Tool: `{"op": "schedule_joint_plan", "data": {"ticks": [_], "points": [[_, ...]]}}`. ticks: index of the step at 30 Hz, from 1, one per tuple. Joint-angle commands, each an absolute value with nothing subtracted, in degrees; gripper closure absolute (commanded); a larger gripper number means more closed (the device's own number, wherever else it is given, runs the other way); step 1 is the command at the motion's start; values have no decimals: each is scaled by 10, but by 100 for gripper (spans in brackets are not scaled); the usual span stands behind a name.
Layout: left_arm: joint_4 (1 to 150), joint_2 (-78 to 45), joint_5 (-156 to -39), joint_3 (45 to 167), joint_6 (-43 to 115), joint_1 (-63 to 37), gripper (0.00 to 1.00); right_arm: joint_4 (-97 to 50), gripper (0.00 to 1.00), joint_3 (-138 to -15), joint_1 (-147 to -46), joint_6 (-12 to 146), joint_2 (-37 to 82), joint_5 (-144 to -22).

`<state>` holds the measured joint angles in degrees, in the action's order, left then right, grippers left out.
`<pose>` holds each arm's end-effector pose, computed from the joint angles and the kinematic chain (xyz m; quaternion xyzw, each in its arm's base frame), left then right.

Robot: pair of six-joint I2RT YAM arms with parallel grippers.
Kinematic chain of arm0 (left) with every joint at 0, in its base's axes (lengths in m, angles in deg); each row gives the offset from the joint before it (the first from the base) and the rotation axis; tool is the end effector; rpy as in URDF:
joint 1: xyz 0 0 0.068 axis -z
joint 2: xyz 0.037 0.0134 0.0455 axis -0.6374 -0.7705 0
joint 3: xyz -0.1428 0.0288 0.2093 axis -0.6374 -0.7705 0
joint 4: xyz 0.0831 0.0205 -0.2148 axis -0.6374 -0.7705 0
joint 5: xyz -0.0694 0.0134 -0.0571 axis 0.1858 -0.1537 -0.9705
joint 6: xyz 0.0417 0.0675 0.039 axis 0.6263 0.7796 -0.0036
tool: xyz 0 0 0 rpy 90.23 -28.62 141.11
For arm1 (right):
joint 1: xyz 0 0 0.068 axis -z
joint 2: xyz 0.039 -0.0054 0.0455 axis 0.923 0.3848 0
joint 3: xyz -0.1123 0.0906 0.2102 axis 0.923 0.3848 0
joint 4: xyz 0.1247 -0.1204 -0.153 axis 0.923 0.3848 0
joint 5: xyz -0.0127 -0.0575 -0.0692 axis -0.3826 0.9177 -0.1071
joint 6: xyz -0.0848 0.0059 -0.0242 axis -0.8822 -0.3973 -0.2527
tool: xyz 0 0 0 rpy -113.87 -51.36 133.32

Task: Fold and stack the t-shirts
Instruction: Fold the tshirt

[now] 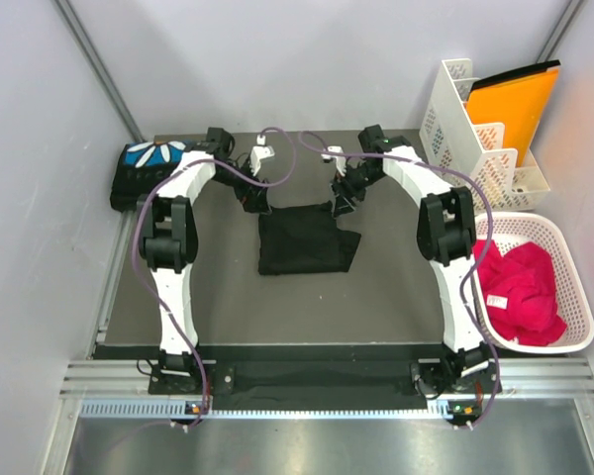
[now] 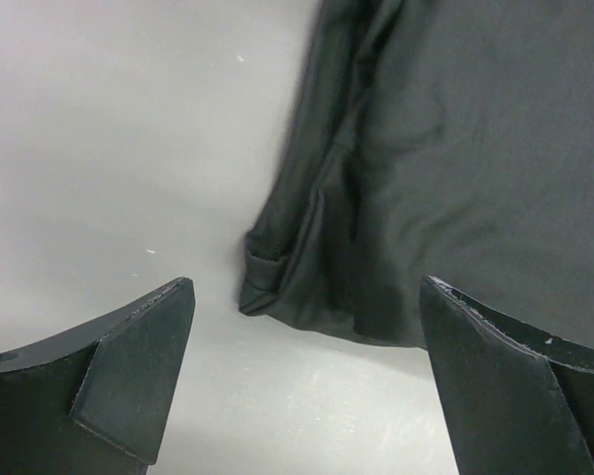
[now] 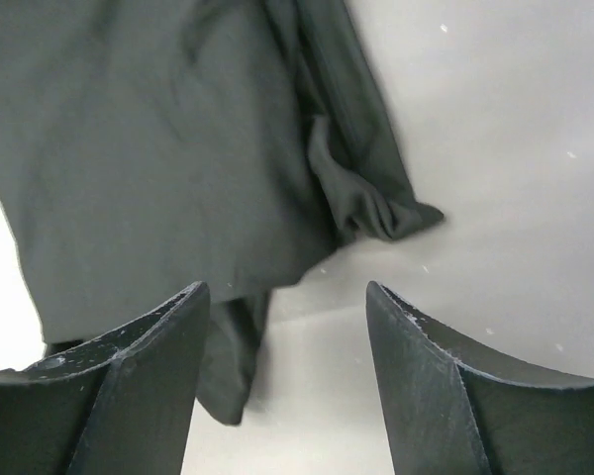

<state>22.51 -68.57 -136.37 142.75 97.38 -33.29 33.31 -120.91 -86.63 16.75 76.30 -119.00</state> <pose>0.4244 -0.1050 0.1808 0.4883 0.7612 -0.3047 0.2989 0.4108 0.2011 0.1646 -0.5255 0.7540 0.3304 0.2148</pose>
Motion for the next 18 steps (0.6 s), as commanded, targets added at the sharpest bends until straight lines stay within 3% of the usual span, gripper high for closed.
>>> {"op": "schedule_joint_plan", "data": {"ticks": [1,18], "points": [[156,-705,-1393,1462,1017,-334,1,353,35,-1257,-873,162,778,-1269],[95,-745,-1385,1516,1033,-334,4,329,39,-1267,-879,197,813,-1267]]}}
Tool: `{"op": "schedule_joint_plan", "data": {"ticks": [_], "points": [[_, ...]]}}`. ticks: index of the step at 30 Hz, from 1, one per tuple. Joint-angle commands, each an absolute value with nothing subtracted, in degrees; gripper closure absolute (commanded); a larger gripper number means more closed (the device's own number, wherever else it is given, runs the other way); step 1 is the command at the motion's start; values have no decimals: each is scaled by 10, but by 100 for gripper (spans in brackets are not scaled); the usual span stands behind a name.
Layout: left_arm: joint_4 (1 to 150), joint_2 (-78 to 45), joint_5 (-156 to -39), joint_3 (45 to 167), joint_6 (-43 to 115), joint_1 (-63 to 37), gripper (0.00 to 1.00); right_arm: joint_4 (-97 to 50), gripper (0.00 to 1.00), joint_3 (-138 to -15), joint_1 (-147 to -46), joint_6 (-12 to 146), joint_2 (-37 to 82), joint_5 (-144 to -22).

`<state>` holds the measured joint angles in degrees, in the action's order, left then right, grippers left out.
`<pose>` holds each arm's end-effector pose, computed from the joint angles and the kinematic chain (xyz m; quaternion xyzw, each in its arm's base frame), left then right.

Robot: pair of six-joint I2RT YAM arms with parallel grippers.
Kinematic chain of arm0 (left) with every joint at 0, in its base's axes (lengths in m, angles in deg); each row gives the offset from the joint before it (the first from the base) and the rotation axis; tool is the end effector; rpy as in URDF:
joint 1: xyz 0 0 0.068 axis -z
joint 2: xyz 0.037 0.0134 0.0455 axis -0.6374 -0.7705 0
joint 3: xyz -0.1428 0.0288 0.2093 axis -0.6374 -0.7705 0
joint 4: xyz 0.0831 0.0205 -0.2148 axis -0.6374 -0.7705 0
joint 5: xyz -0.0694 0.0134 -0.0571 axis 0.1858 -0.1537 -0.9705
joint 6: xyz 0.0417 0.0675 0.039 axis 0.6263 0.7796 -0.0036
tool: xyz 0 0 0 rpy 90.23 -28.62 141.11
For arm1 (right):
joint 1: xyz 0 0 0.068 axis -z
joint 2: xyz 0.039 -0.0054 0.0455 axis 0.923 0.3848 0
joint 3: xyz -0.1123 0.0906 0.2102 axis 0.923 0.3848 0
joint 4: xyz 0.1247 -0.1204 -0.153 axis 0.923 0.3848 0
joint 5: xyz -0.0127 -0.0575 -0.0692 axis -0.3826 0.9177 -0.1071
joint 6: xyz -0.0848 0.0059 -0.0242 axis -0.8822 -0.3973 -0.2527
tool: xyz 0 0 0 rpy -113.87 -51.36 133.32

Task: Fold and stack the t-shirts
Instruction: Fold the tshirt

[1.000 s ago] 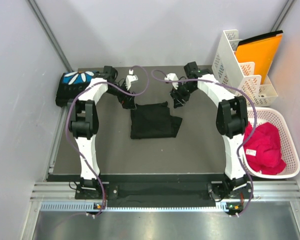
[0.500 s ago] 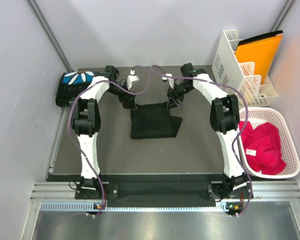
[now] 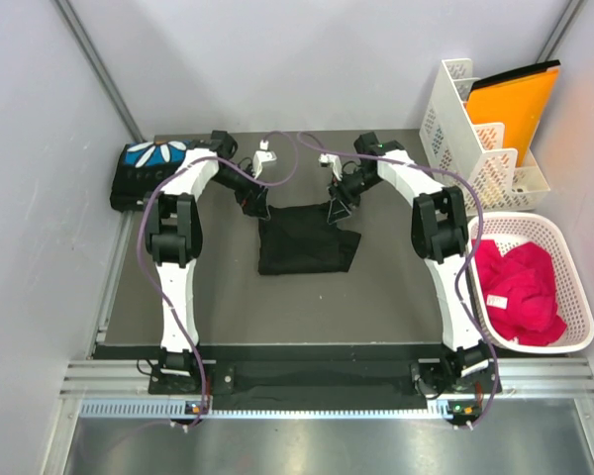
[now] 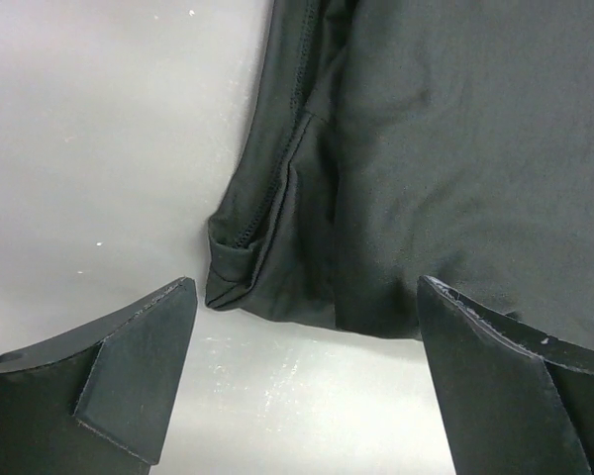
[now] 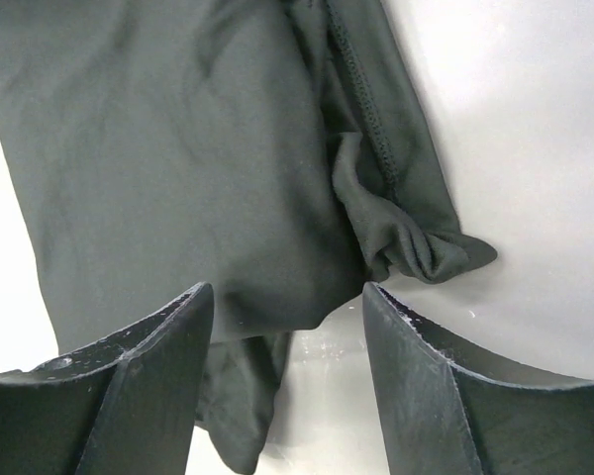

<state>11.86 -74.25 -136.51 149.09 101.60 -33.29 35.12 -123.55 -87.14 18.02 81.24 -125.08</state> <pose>0.4217 -0.1049 0.1619 0.4914 0.7690 -0.3310 0.2400 0.4106 0.2114 0.1435 -0.5055 0.7473 0.3898 0.1846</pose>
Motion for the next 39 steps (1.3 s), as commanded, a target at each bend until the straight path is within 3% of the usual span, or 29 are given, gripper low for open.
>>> {"op": "schedule_joint_plan", "data": {"ticks": [1,9,22,25,27,28,29,30,31,39], "points": [[95,-744,-1384,1518,1034,-334,4,329,39,-1266,-879,198,813,-1268],[78,-755,-1383,1533,1040,-334,8,324,49,-1250,-886,209,811,-1276],[37,-780,-1392,1544,1057,-332,12,323,51,-1245,-889,208,807,-1263],[37,-782,-1392,1545,1056,-331,21,321,61,-1243,-889,208,806,-1261],[37,-782,-1394,1547,1055,-332,31,318,76,-1244,-890,211,805,-1258],[37,-782,-1394,1547,1054,-331,44,316,81,-1244,-890,213,806,-1256],[37,-781,-1394,1547,1054,-331,58,316,92,-1243,-890,213,805,-1255],[38,-782,-1394,1547,1052,-331,87,314,95,-1244,-890,214,806,-1253],[39,-782,-1393,1547,1051,-331,100,314,98,-1244,-890,214,805,-1250],[40,-778,-1390,1548,1050,-331,100,311,99,-1242,-896,216,794,-1234]]}}
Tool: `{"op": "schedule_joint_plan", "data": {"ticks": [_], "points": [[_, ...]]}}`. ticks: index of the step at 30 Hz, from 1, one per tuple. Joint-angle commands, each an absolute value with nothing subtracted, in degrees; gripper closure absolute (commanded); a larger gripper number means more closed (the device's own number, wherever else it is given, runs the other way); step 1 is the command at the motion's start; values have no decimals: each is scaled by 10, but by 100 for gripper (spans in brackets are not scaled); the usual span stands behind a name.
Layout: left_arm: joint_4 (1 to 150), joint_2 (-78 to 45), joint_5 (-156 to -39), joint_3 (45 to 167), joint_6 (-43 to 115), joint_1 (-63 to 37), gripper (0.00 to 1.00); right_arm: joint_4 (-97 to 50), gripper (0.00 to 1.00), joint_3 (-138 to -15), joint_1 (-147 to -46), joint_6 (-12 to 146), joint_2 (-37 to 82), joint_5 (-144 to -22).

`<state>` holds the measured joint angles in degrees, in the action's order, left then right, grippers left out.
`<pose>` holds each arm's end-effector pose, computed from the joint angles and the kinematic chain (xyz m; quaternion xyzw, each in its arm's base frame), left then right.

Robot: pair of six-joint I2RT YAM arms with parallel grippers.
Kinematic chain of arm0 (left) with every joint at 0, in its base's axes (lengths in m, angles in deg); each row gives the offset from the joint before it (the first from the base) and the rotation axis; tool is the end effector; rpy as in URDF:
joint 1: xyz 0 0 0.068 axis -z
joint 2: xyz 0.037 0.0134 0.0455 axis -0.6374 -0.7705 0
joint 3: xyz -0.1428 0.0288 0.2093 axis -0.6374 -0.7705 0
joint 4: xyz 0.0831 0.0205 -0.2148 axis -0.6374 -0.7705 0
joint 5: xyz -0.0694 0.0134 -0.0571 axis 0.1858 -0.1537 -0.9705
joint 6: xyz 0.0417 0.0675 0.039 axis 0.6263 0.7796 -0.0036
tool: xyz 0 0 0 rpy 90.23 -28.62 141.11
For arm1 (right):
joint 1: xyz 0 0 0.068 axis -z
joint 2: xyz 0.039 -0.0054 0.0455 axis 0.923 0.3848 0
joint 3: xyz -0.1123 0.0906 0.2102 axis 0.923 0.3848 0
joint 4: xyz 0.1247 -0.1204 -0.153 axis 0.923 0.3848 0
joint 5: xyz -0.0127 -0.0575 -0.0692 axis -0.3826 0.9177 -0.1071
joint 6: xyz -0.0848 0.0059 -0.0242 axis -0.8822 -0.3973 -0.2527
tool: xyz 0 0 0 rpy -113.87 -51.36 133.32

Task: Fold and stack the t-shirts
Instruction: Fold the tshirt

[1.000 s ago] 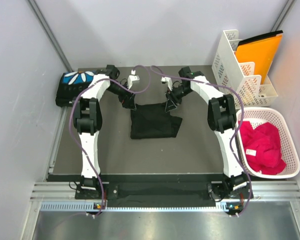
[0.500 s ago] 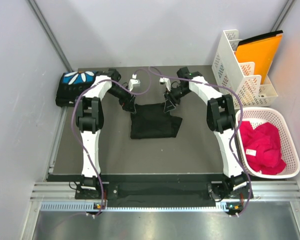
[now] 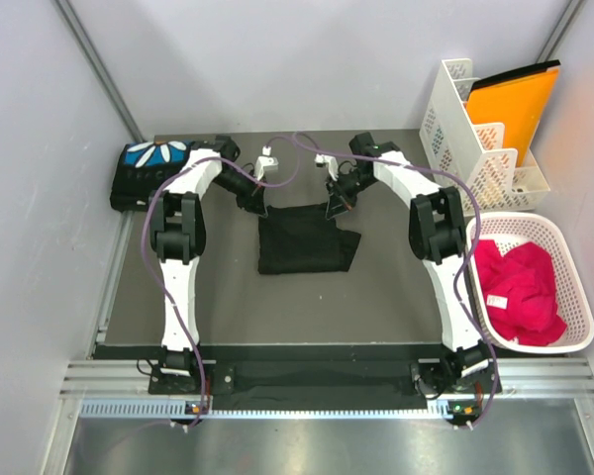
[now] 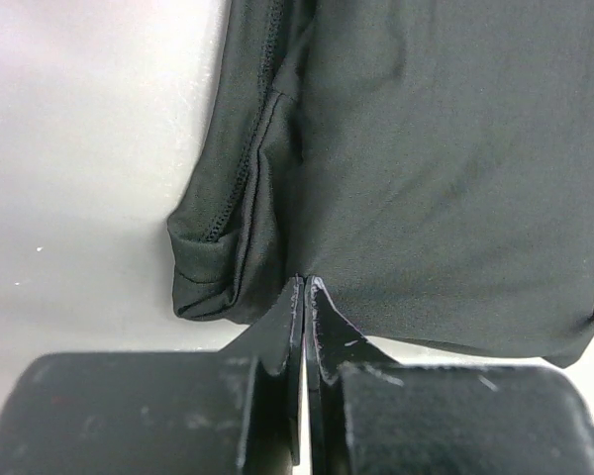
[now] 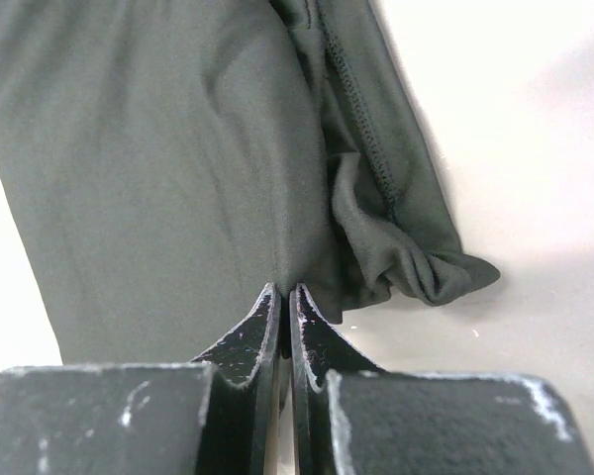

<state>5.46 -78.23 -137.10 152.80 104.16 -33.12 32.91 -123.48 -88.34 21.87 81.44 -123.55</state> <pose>0.4187 -0.1064 0.1476 0.4906 0.7703 -0.3541 0.2012 0.4112 0.2205 0.1413 -0.4946 0.7592 0.3823 0.1811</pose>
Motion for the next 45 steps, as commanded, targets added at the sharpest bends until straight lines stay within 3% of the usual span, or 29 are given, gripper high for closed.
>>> {"op": "schedule_joint_plan", "data": {"ticks": [1,2,7,12,16,45], "points": [[41,-776,-1390,1548,1050,-331,100,310,98,-1238,-898,215,790,-1229],[42,-775,-1390,1548,1050,-331,100,310,94,-1237,-899,214,788,-1226],[43,-768,-1389,1548,1053,-331,100,312,94,-1232,-905,203,777,-1198],[43,-760,-1393,1546,1052,-331,100,312,88,-1232,-908,205,767,-1184],[44,-757,-1394,1545,1052,-331,100,308,100,-1225,-909,203,758,-1172],[114,-701,-1396,1535,993,-332,100,281,100,-1227,-920,198,729,-1138]]}}
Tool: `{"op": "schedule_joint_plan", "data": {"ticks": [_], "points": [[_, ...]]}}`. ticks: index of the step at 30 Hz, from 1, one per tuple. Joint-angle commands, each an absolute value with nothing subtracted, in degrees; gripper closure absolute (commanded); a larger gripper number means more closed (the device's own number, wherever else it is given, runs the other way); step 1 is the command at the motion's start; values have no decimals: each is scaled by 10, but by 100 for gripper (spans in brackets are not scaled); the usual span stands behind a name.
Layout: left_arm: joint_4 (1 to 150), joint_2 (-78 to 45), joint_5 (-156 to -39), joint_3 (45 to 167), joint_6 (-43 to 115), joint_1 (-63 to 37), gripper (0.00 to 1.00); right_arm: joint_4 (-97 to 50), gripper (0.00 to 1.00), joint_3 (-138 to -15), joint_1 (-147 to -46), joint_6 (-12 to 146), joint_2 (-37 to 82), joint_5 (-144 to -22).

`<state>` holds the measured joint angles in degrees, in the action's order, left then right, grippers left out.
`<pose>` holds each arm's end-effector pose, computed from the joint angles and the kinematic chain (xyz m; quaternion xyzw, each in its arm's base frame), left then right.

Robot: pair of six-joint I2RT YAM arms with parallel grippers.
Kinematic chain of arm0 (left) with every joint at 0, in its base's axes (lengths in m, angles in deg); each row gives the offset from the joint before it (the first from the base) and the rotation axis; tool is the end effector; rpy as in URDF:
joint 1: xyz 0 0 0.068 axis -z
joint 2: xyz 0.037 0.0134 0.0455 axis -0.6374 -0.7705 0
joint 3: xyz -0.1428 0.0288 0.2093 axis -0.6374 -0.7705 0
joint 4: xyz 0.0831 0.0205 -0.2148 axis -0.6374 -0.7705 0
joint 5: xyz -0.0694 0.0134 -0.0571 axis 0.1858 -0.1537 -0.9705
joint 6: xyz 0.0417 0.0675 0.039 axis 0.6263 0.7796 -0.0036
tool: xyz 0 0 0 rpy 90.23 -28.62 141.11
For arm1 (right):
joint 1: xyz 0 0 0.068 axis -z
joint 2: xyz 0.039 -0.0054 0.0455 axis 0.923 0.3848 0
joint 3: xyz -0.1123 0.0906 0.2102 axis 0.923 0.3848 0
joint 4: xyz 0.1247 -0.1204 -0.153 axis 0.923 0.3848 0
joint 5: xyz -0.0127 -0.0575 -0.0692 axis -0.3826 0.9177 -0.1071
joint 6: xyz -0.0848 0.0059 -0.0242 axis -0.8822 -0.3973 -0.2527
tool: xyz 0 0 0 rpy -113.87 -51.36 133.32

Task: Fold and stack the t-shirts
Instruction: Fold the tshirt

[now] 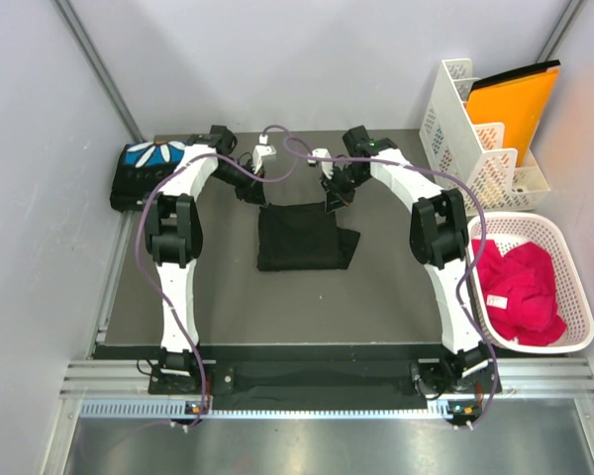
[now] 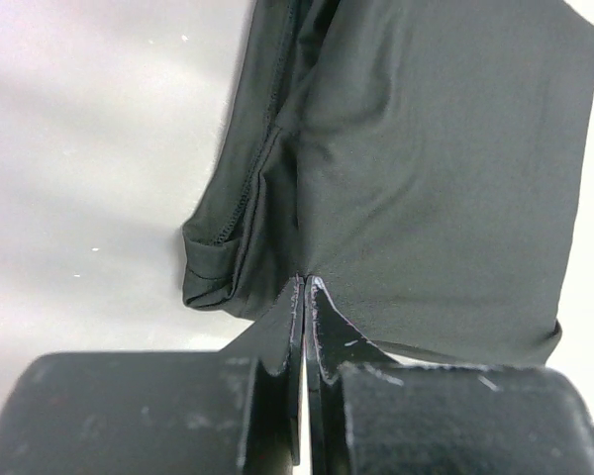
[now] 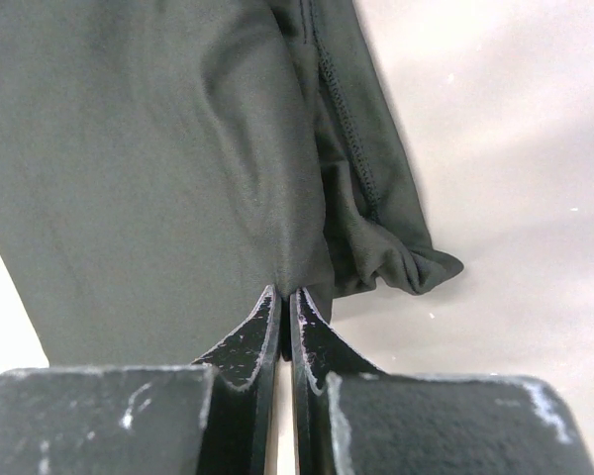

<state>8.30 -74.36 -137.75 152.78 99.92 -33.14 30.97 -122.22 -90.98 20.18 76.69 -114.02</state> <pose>0.4215 -0.1071 0.1766 0.4798 0.7712 -0.3439 0.2383 0.4053 0.2309 0.1652 -0.5398 0.7572 0.2988 0.2144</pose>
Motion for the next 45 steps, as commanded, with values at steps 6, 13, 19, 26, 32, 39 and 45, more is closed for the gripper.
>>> {"op": "schedule_joint_plan", "data": {"ticks": [6,13,19,26,32,39,45], "points": [[117,-706,-1384,1532,991,-332,100,261,100,-1226,-921,203,726,-1122],[134,-713,-1372,1532,978,-332,100,221,100,-1210,-920,214,710,-1105],[180,-722,-1328,1524,943,-331,100,179,100,-1192,-921,226,700,-1087],[326,-709,-1234,1426,902,-325,100,144,73,-1190,-922,240,723,-1034],[378,-698,-1182,1375,872,-323,69,127,46,-1173,-922,247,713,-1013],[472,-612,-1163,1301,829,-329,42,71,39,-1075,-922,243,642,-995],[490,-560,-1142,1288,826,-331,30,56,30,-1045,-922,232,619,-962]]}}
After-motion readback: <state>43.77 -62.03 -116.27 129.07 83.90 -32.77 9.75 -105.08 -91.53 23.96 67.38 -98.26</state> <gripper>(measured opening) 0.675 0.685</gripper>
